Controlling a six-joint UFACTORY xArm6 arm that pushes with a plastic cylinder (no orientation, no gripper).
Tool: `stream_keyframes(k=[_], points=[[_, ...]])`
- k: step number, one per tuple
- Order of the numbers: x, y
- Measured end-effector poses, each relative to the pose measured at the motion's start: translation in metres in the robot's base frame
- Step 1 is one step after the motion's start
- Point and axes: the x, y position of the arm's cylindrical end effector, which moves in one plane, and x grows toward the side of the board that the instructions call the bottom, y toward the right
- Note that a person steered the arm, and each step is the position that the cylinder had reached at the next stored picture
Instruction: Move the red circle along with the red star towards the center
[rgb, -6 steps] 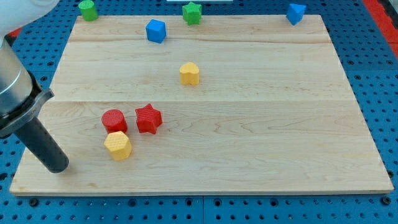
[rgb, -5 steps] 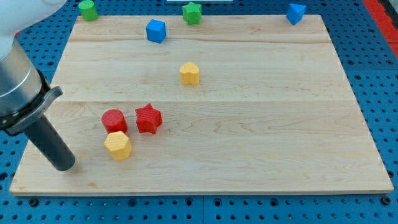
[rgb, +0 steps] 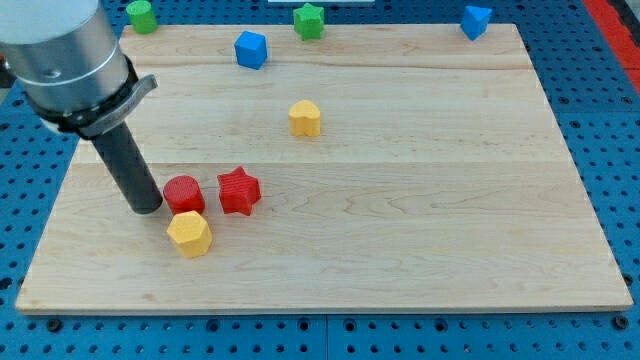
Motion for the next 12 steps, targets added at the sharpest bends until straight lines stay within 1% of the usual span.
stream_keyframes(k=[1,4,7,9,10,11,12], points=[[-0.015,0.004],[-0.032,0.018],[-0.034,0.016],[-0.031,-0.080],[-0.015,-0.085],[-0.012,-0.074],[-0.011,-0.050]])
